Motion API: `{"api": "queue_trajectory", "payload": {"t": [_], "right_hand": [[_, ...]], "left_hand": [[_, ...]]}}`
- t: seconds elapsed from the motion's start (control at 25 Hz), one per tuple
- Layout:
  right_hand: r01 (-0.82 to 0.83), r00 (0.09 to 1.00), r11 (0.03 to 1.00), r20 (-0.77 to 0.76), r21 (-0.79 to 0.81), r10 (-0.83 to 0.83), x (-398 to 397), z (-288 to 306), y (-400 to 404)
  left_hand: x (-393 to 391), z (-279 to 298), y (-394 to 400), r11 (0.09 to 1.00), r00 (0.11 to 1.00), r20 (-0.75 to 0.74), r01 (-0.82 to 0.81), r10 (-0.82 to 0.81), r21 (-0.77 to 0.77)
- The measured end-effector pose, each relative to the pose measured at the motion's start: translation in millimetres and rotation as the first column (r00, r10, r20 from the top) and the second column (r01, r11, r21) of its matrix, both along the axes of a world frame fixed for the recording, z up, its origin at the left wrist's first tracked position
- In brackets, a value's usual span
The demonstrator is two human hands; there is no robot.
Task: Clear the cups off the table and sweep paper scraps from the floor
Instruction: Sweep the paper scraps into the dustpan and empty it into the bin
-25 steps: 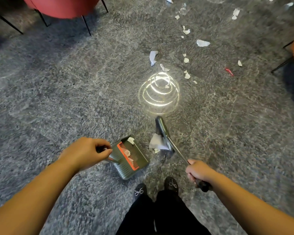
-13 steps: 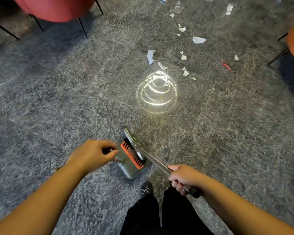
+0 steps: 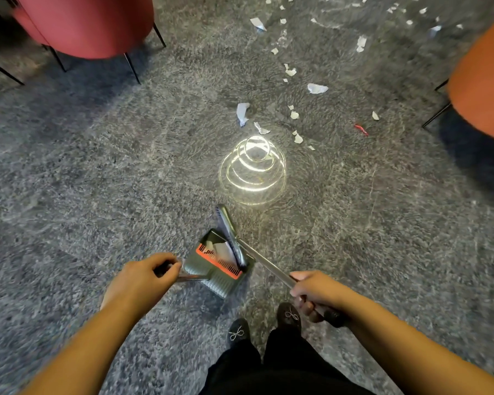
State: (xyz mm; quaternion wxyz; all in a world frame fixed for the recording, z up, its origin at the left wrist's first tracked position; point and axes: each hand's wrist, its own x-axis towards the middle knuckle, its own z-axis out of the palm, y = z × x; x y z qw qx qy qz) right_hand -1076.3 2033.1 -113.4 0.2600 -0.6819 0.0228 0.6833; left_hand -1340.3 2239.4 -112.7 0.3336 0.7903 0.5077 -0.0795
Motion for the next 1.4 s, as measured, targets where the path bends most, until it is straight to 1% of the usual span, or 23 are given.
{"api": "queue_trajectory", "payload": {"t": [0.08,0.24,0.32,0.44,0.52,0.64,0.68,0.76,0.84,0.96,1.0,1.16,1.28,1.4], "right_hand": [[0.039,0.999,0.999,0.002,0.011,-0.039,12.2,2.4,5.2],[0.072,0.996,0.995,0.054,0.064,-0.076,44.8,4.8,13.4],[0.094,0.992,0.991,0.077,0.095,-0.101,64.2,3.1,20.8],[0.148,0.984,0.979,0.081,0.140,-0.161,109.0,2.8,39.3],[0.129,0.985,0.974,0.087,0.186,-0.147,146.7,8.1,52.8],[0.030,0.988,0.974,0.144,0.224,-0.063,207.2,19.1,71.0],[0.022,0.989,0.972,0.140,0.232,-0.055,230.9,20.9,78.7],[0.053,0.994,0.966,0.083,0.254,-0.076,264.0,24.9,92.5],[0.039,0.997,0.959,0.059,0.281,-0.058,297.0,29.2,110.1],[-0.051,0.988,0.966,0.156,0.254,0.012,325.6,31.3,132.2],[-0.045,0.987,0.968,0.162,0.246,0.005,331.8,31.3,140.0],[0.060,0.993,0.966,0.081,0.253,-0.083,362.7,32.0,189.1],[0.082,0.988,0.969,0.108,0.235,-0.109,384.2,31.7,231.6],[0.140,0.981,0.966,0.102,0.218,-0.165,404.6,28.1,272.2]], "left_hand": [[12.9,5.4,4.0,0.998,0.996,0.064,-0.060,0.060,0.004],[49.6,13.9,16.6,0.998,0.988,0.145,-0.052,0.049,0.017],[73.9,17.5,26.1,0.996,0.980,0.182,-0.084,0.077,0.033],[120.3,19.6,48.6,0.966,0.933,0.275,-0.254,0.233,0.042],[155.2,20.4,64.1,0.947,0.907,0.304,-0.318,0.292,0.038],[212.5,22.5,83.2,0.961,0.931,0.263,-0.274,0.254,0.045],[233.8,22.5,91.1,0.966,0.942,0.239,-0.253,0.233,0.054],[261.2,24.4,104.2,0.965,0.948,0.223,-0.248,0.225,0.080],[288.2,25.3,124.0,0.953,0.929,0.256,-0.294,0.268,0.068],[318.9,26.3,152.9,0.935,0.892,0.314,-0.352,0.324,0.036],[327.7,27.4,162.3,0.932,0.888,0.323,-0.360,0.328,0.044],[362.0,26.8,210.9,0.925,0.880,0.321,-0.378,0.350,0.028],[381.7,24.8,258.0,0.923,0.874,0.319,-0.384,0.366,-0.008],[394.5,23.4,301.2,0.928,0.877,0.315,-0.372,0.364,-0.036]]}}
